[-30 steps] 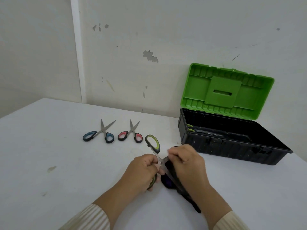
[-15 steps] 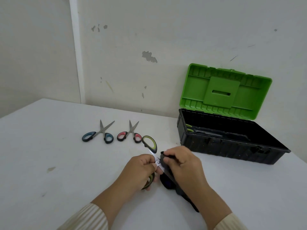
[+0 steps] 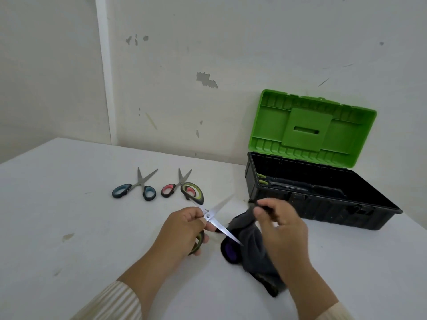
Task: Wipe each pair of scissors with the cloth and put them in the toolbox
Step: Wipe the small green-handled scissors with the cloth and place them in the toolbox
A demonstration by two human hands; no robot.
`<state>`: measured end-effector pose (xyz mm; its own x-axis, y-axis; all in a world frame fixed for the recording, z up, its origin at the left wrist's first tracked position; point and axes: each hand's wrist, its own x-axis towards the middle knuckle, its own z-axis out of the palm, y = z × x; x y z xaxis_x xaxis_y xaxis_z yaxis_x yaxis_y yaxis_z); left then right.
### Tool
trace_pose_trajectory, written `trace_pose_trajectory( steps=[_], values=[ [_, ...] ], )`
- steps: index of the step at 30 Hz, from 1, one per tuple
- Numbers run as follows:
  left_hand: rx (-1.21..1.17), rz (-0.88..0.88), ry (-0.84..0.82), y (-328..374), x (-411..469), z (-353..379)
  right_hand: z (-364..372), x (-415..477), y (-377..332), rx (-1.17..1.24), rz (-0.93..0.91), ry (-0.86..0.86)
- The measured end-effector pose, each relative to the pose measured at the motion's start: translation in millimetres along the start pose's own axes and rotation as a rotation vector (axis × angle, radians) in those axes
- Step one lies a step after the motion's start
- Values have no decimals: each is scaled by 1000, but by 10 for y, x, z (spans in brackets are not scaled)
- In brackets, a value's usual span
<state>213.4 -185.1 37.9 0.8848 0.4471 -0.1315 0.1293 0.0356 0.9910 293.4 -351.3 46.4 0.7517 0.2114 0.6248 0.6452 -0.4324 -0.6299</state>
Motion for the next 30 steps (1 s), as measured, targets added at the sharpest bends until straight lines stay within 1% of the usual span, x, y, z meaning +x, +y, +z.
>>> trace_pose_trajectory(
  steps=[3,4,5,8,10,12,14,15,17,18,19,21,23,25,27,30],
  values=[
    [-6,11,29,-14,-22,49,238,-126,-142,-167,-312,-294],
    [-13,16,37,-12,-38,62,309,-133,-134,-198,-335,-366],
    [-33,19,54,-4,-49,65,342,-119,-108,-194,-311,-396],
    [-127,37,158,18,-27,12,277,-57,24,-234,-169,-387],
    [-216,59,240,37,9,-37,189,-39,110,-254,-148,-323],
    [-334,65,284,65,19,-49,147,-54,45,-226,-136,-265],
    [-506,41,248,89,-13,-1,192,-127,-113,-129,-93,-310],
    [-591,26,207,99,-43,42,245,-178,-203,-73,-48,-371],
    [-652,2,135,85,-102,138,361,-273,-343,74,71,-515],
    [-645,-5,107,72,-123,185,415,-301,-355,184,136,-545],
    [-641,-6,74,62,-135,218,433,-306,-352,279,207,-545],
    [-699,17,21,39,-102,228,381,-265,-307,385,325,-527],
    [-839,30,31,50,-23,129,276,-208,-285,420,396,-541],
    [-933,26,73,52,74,-31,184,-158,-280,396,425,-560],
    [-876,31,85,34,128,-133,134,-130,-272,369,432,-556],
    [-623,2,46,2,75,-72,127,-119,-244,335,419,-502]
  ],
)
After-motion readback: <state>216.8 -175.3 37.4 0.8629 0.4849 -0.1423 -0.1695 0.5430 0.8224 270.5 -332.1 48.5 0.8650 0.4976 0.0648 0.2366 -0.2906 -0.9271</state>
